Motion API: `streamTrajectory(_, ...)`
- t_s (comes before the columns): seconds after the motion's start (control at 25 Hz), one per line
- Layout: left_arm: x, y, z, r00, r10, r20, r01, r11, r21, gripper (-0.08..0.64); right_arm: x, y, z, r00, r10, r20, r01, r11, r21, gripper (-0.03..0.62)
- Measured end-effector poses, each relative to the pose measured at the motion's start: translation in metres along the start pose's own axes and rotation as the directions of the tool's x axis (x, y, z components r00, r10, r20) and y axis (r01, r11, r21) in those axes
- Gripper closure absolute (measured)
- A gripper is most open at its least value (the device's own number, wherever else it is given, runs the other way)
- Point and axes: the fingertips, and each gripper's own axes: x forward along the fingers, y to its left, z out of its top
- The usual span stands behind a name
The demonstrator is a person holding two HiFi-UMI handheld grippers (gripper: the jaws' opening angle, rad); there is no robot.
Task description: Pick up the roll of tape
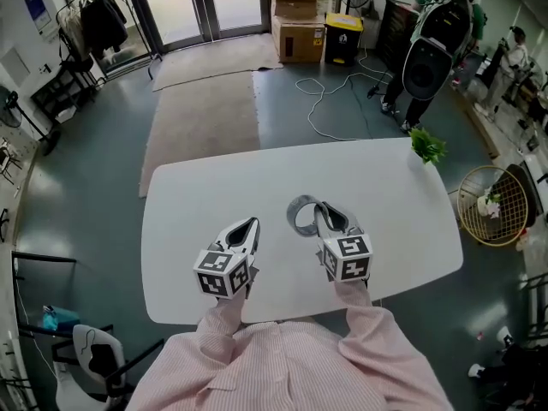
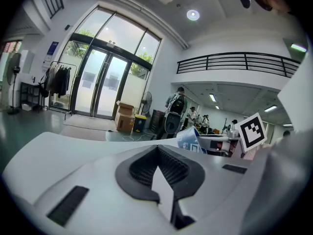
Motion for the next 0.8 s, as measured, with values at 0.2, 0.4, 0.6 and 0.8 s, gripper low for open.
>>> streamTrajectory(0.2,-0.014,-0.003,0.021,0.998,0.002,0.062,-0.004,1.000,0.026,0.558,-0.018,0.009,0.032,0.993,0.012,0.117,-0.011,1.000,-0.014,0.535)
streamTrajectory(0.4,-0.028,-0.009,0.043,0.992,0.009,0.127,-0.016,0.998,0.054,0.560,-0.037,0.012,0.059,0.977,0.015,0.214,-0.010,1.000,-0.022,0.535)
streamTrajectory(0.6,-0.043,-0.012,0.064,0.983,0.009,0.181,-0.021,0.998,0.067,0.560,-0.055,0.015,0.081,0.959,0.005,0.284,0.002,1.000,-0.022,0.535)
streamTrajectory(0.8,-0.053,-0.020,0.074,0.975,0.012,0.224,-0.031,0.996,0.081,0.560,-0.072,0.012,0.094,0.940,-0.001,0.342,0.011,1.000,-0.028,0.535)
